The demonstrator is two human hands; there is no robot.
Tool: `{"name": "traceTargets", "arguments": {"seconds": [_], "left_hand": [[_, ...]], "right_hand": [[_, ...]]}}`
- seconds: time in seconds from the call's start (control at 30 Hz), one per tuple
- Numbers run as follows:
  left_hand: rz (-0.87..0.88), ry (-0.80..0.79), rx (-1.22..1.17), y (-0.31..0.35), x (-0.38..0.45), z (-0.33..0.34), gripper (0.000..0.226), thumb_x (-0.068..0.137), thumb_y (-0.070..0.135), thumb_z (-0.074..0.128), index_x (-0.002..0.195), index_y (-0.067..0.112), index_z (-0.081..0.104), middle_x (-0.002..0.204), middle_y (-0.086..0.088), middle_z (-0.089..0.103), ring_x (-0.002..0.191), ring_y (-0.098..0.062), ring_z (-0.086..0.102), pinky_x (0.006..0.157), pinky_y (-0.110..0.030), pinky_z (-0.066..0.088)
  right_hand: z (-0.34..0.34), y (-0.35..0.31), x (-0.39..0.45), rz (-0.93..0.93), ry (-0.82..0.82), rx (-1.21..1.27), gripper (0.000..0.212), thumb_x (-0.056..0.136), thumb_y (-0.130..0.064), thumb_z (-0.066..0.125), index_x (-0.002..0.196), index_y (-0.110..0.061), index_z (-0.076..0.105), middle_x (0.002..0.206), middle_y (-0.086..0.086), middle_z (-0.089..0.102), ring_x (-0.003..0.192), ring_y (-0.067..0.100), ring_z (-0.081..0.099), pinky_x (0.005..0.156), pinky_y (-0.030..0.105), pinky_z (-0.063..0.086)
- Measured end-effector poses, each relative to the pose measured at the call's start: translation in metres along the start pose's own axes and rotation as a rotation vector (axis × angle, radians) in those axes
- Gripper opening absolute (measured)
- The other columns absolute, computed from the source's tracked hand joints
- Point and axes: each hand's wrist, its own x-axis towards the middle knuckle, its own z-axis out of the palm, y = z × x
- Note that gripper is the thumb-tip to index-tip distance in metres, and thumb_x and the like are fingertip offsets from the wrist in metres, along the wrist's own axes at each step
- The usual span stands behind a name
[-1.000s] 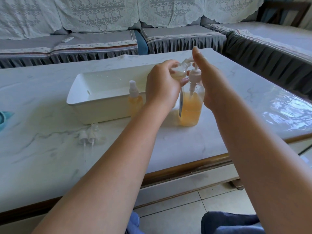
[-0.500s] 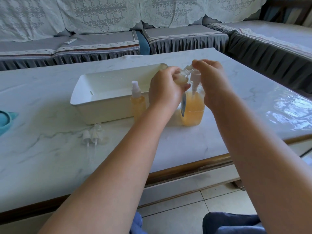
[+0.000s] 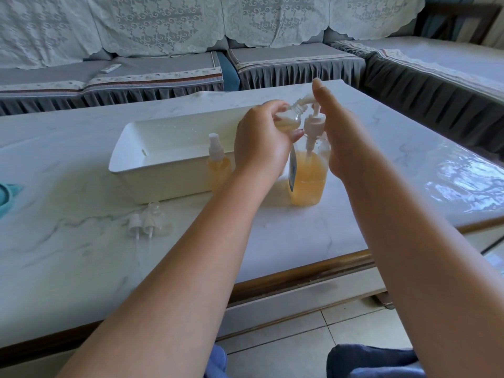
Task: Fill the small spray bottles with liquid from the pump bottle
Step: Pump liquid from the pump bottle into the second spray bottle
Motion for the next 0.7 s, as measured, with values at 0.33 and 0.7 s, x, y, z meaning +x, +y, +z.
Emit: {"name": "traceTargets", "arguments": {"seconds": [0.33, 0.7], "left_hand": [[-0.027, -0.05, 0.018, -0.0067, -0.0036, 0.0044, 0.044, 0.074, 0.018, 0.081, 0.116, 0.02, 0.067, 0.105, 0.005, 0.07, 0.1, -0.014, 0.063, 0.085, -0.024, 0.047], [0.005, -0.011, -0.001, 0.0002, 0.0003, -0.0007, 0.053, 0.073, 0.023, 0.082, 0.122, 0.022, 0.064, 0.112, 0.005, 0.069, 0.103, -0.011, 0.061, 0.086, -0.022, 0.044]], "right_hand": [[-0.0041, 0.0024, -0.0048, -0.062, 0.043, -0.006, 0.015, 0.096, -0.025, 0.059, 0.082, -0.018, 0.059, 0.083, 0.004, 0.06, 0.073, 0.015, 0.057, 0.072, 0.03, 0.044], [-0.0013, 0.0018, 0.0035, 0.032, 0.004, -0.021, 0.054, 0.059, -0.07, 0.063, 0.089, -0.024, 0.064, 0.09, 0.003, 0.062, 0.084, 0.019, 0.058, 0.081, 0.036, 0.041]]}}
